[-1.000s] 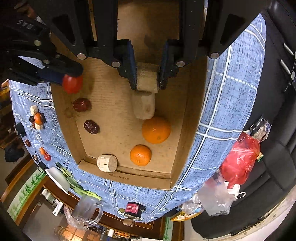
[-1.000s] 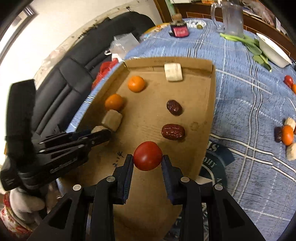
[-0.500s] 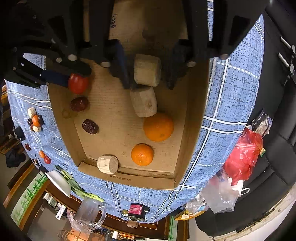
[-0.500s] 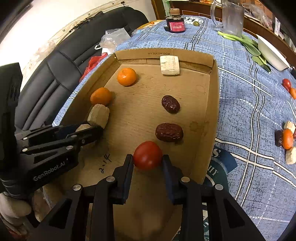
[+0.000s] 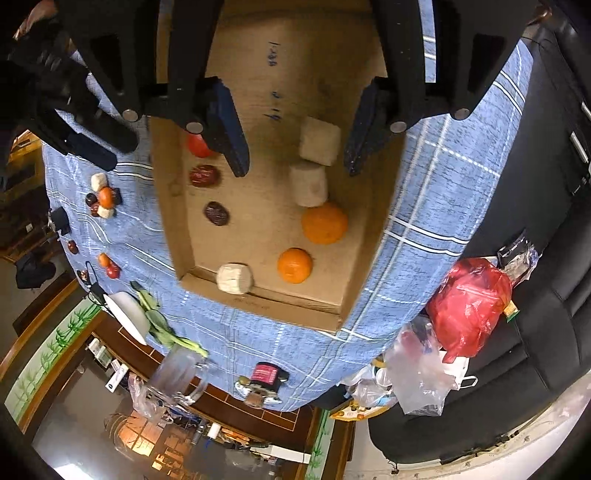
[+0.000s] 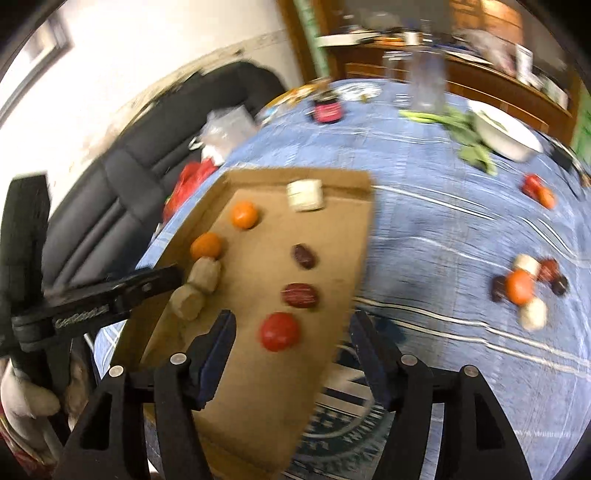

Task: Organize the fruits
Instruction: 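Move both grippers back toward the remaining fruit pile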

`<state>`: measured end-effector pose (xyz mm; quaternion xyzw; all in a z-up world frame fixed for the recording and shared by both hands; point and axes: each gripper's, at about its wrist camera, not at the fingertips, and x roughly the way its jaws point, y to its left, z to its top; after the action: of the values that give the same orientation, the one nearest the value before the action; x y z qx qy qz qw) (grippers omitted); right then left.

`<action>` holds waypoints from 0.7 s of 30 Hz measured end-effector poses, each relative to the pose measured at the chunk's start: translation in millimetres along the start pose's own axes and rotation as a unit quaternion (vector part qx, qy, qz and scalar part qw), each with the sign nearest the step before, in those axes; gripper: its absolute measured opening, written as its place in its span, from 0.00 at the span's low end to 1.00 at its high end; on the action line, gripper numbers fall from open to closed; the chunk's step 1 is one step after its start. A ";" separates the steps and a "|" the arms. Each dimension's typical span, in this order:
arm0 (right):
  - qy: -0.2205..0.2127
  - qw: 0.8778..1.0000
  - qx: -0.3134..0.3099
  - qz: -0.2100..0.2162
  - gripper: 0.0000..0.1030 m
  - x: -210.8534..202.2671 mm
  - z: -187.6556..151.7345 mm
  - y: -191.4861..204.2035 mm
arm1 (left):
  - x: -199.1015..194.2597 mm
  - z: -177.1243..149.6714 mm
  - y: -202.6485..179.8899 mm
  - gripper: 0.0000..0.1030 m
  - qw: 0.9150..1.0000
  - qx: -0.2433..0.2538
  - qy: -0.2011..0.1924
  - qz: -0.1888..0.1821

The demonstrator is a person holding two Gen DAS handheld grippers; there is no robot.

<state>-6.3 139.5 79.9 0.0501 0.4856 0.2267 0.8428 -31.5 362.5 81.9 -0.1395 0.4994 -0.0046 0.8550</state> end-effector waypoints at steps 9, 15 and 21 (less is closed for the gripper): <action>-0.013 0.997 0.071 -0.029 0.67 -40.0 -15.2 -66.7 | -10.6 -12.5 -85.6 0.60 0.995 0.093 -0.014 0.013; -0.021 0.996 0.082 -0.037 0.67 -61.5 -26.1 -93.3 | -12.1 -27.7 -145.4 0.62 0.986 0.161 -0.020 0.033; -0.024 0.994 0.099 -0.047 0.69 -80.6 -37.9 -122.4 | -12.7 -41.2 -184.2 0.62 0.981 0.189 -0.025 0.040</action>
<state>-31.6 -9.5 86.9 0.1155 0.4874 0.1365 0.8547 -49.0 177.7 118.5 0.0447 0.4734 -0.0618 0.8776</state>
